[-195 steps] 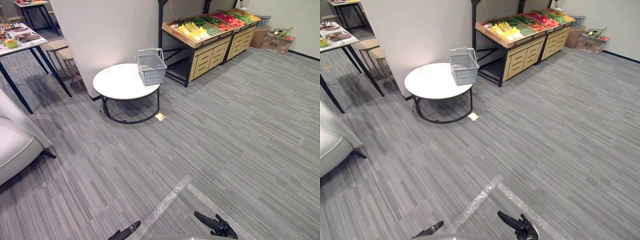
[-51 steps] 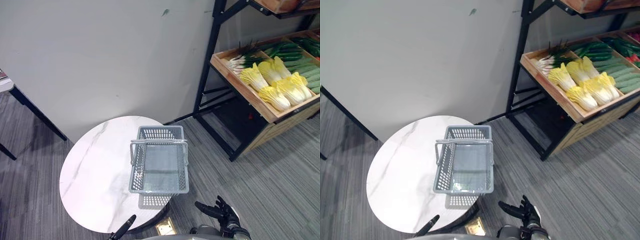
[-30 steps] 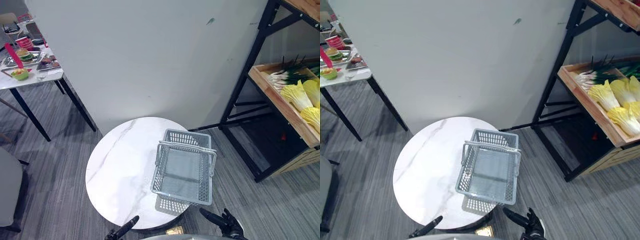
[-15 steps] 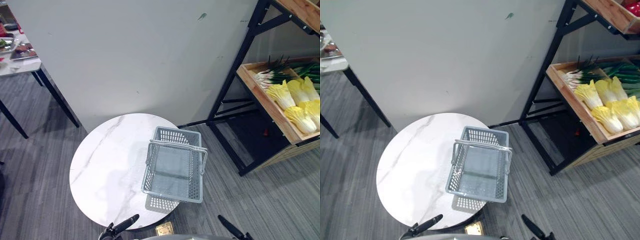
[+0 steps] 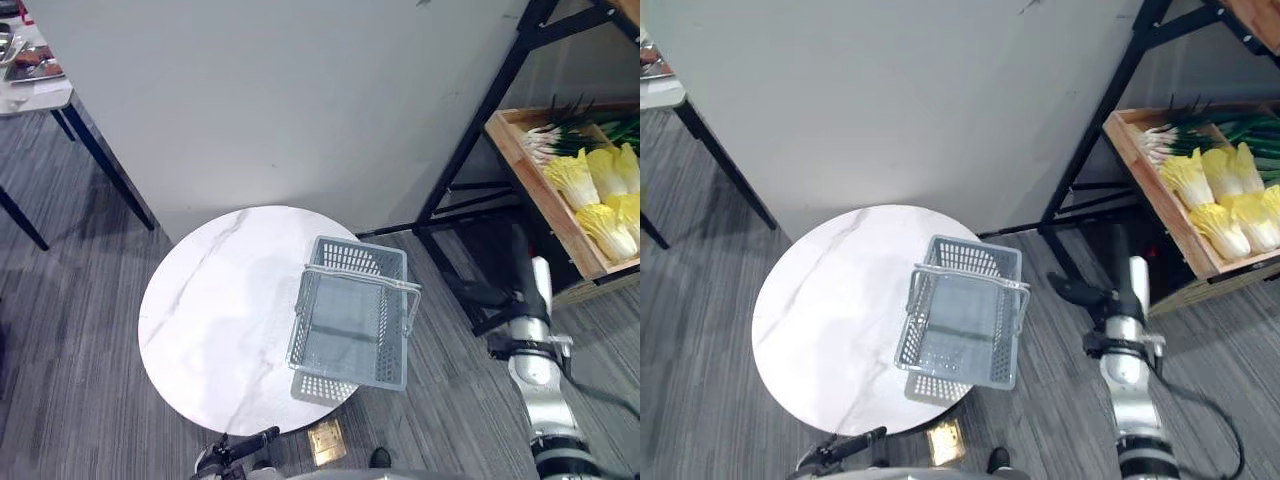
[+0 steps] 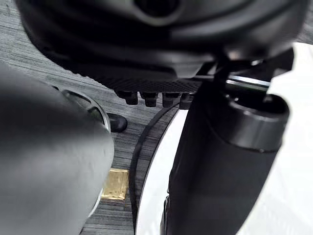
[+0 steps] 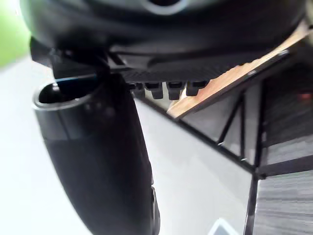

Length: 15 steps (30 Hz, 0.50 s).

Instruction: Pick vegetable in the basket

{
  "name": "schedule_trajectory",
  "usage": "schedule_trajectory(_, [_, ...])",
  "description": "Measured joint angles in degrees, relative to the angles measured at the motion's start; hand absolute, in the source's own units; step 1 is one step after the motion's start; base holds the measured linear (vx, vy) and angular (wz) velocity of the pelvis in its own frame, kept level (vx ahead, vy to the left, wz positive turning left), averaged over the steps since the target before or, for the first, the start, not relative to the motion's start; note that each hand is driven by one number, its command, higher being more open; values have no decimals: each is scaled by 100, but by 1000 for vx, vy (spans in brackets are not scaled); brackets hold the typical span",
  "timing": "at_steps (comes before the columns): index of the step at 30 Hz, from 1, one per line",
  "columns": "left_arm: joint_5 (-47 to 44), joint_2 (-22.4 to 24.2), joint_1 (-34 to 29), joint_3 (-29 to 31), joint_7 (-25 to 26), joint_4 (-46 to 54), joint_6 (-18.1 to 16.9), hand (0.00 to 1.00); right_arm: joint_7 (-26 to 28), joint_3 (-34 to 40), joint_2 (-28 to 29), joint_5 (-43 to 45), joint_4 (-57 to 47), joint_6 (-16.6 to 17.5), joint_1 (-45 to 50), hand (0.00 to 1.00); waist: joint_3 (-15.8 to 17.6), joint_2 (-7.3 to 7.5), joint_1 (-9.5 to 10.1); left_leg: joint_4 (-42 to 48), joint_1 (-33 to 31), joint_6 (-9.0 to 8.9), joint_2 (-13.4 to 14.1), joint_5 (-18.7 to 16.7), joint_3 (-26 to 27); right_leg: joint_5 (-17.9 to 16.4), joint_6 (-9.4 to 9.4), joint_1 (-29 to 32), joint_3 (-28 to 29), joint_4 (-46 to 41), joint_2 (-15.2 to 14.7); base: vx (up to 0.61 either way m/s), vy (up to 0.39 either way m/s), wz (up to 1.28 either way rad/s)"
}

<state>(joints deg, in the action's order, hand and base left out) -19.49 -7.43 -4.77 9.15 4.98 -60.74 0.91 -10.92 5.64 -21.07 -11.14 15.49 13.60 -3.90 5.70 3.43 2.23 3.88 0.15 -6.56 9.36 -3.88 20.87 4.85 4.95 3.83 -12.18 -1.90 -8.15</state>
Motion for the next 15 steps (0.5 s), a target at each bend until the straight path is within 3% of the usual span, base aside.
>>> schedule_trajectory(9, [-1,-194,-314,15,10,51,42,100,885,-577,-891,-124,-354,2,-525,100,231,88,-8,157,-219,6,-64,0,-167,1,0,95,179,147,-31,-47,-7,-1])
schedule_trajectory(15, [-4,-226,-314,-104,-44,57,24,100,1538,-1014,-1324,14,-387,27,-689,100,431,46,-98,227,-438,41,-168,23,-668,20,30,209,195,202,-54,-57,-8,2])
